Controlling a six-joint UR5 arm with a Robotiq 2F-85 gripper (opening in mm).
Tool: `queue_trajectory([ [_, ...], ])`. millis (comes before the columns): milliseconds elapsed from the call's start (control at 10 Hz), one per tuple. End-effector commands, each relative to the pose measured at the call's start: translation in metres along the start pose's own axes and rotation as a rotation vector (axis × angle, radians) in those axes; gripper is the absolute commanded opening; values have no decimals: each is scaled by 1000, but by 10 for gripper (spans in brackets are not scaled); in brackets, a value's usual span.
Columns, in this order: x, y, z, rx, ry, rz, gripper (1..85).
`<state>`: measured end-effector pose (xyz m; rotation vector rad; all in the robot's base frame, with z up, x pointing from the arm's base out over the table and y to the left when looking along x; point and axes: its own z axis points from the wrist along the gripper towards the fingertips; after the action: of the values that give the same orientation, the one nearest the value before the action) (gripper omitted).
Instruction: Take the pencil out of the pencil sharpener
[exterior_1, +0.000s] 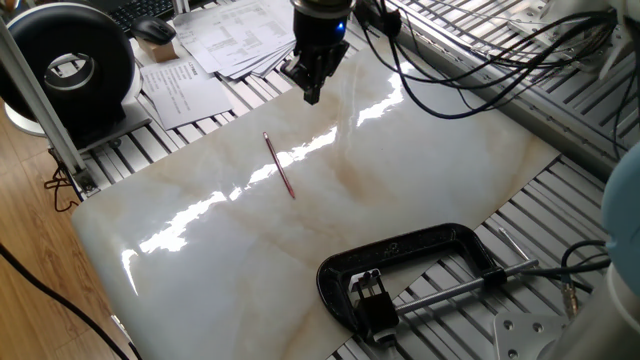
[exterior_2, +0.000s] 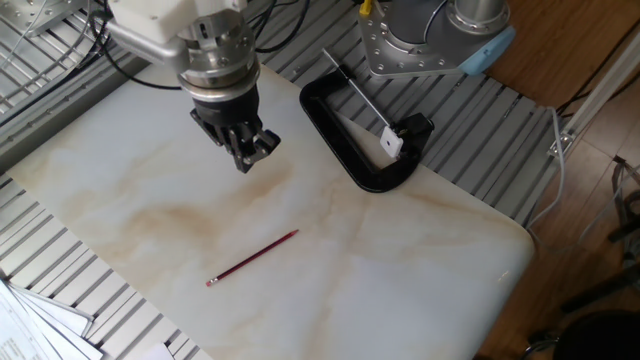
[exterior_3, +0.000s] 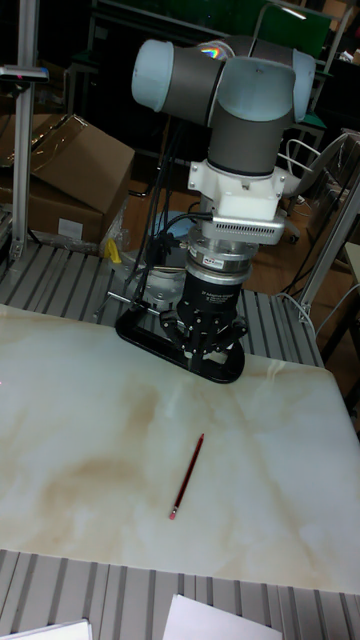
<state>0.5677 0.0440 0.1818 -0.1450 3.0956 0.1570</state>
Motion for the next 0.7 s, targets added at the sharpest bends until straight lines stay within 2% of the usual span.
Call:
queue_trajectory([
  [0,-6,6,0,-23,-10,38,180],
  [100,-12,4,6,-3,-12,67,227],
  [200,-25,5,18,23,-6,78,280],
  [300,-35,6,26,41,-3,79,297],
  [400,-41,9,30,41,-5,82,297],
  [500,-40,10,24,53,2,77,290],
  [600,-27,8,8,61,29,70,217],
])
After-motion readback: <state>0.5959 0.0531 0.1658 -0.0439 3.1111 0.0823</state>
